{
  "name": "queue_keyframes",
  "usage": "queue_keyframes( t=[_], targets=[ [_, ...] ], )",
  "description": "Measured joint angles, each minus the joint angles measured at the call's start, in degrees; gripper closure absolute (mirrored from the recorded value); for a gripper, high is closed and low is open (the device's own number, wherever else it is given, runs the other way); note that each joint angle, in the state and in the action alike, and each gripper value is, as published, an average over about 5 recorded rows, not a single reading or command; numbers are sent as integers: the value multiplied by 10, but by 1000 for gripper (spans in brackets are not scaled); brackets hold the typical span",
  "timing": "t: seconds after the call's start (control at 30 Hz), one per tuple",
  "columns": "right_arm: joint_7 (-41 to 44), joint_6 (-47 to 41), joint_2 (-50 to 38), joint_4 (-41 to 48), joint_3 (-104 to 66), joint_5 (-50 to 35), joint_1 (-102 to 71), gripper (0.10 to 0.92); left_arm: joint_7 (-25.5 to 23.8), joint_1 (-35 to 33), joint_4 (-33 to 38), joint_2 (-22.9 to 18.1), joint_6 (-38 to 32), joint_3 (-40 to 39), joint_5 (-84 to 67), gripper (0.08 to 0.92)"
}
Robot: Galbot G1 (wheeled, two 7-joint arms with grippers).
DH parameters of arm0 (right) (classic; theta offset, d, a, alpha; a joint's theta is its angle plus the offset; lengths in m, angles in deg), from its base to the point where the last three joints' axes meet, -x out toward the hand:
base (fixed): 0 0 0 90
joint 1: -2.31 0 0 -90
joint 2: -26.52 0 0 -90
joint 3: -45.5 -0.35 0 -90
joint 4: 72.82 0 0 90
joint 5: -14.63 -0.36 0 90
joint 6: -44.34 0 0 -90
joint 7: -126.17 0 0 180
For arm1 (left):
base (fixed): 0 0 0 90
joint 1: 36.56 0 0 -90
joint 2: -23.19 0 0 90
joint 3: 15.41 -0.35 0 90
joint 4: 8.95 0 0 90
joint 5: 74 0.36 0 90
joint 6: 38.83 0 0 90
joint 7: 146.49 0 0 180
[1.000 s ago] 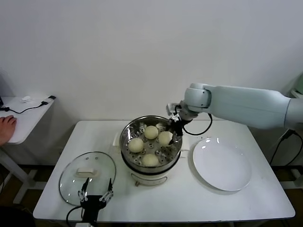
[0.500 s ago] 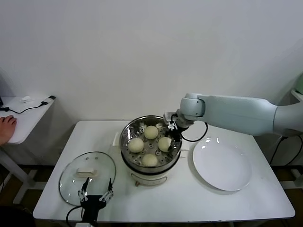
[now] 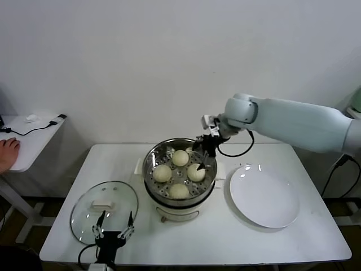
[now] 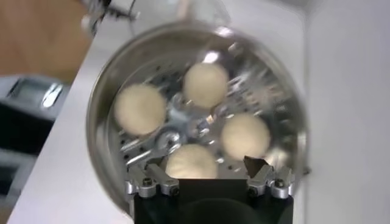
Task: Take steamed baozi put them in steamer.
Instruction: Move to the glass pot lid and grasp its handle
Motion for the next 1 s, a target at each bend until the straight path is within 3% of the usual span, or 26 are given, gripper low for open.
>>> queue_keyframes(
  t=[0.5,0.73,1.0],
  targets=[
    [-290,26,-150,-39,-389,-17,-280,203,8,25,6,25,-1,14,-25,177],
    [-353,52,-191,-90,-654,21,-535,203,8,35,0,42,-11,22,-23,177],
    [-377,105,-137,-141,-946,72,-835,203,20,48,-17,57,-43,32,10,177]
  ],
)
